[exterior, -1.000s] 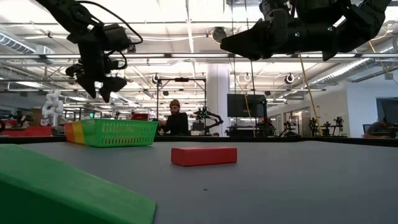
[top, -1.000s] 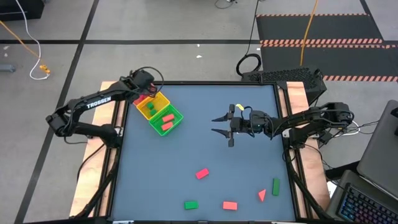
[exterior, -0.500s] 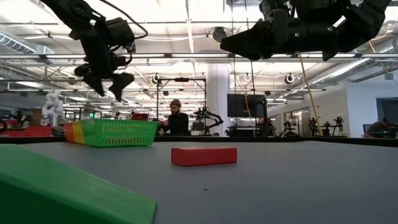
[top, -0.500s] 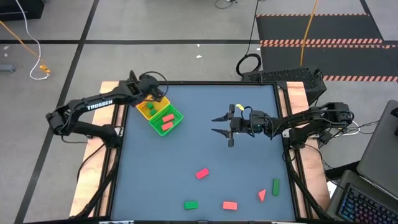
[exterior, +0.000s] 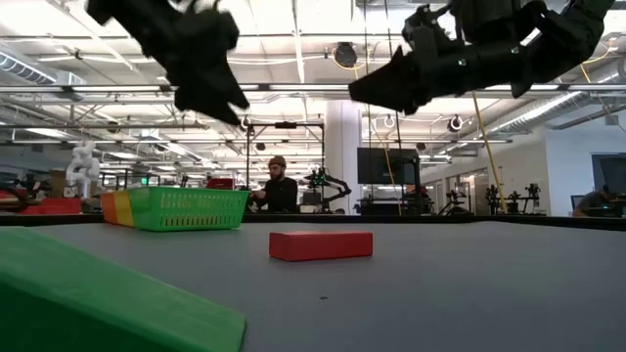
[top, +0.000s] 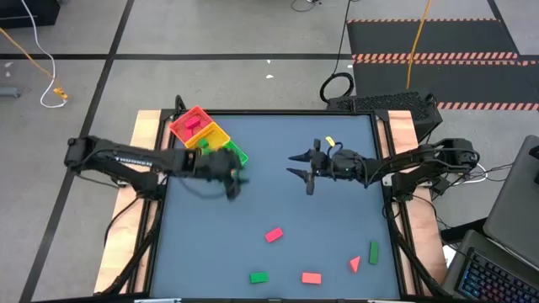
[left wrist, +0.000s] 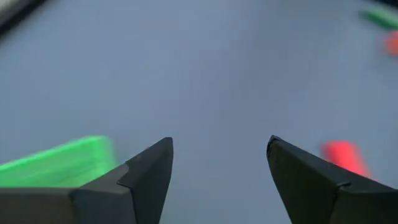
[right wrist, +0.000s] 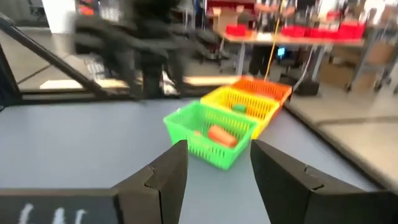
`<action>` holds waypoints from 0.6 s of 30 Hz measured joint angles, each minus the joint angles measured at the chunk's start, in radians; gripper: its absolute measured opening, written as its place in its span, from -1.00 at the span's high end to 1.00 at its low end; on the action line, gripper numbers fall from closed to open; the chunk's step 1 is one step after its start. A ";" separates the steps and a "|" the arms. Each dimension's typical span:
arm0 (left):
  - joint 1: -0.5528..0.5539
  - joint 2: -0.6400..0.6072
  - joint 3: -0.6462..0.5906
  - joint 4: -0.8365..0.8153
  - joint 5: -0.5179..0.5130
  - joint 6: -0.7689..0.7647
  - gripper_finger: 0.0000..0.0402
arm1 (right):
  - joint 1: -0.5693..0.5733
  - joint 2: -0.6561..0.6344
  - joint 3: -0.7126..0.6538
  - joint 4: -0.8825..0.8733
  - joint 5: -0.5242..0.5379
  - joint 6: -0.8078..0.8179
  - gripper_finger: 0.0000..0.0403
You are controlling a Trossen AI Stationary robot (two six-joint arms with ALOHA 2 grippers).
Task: Sort & place blocks by color
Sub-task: Put the red block into the orange basket
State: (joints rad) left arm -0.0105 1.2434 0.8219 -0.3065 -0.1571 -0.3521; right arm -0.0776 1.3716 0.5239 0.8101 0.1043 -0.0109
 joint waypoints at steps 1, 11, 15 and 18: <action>-0.053 0.000 0.000 0.018 -0.011 -0.012 -0.25 | 0.000 0.000 0.000 -0.023 0.000 0.017 0.15; -0.398 0.046 0.001 0.370 -0.216 -0.012 -0.17 | 0.046 0.000 0.000 -0.147 -0.003 0.090 0.15; -0.429 0.153 0.002 0.514 -0.229 -0.009 -0.17 | 0.088 0.000 0.000 -0.146 -0.029 0.128 0.15; -0.433 0.248 0.001 0.610 -0.229 -0.020 -0.17 | 0.130 0.000 0.000 -0.151 -0.068 0.154 0.15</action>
State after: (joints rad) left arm -0.4433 1.4914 0.8230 0.3033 -0.3862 -0.3717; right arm 0.0521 1.3715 0.5236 0.6595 0.0367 0.1430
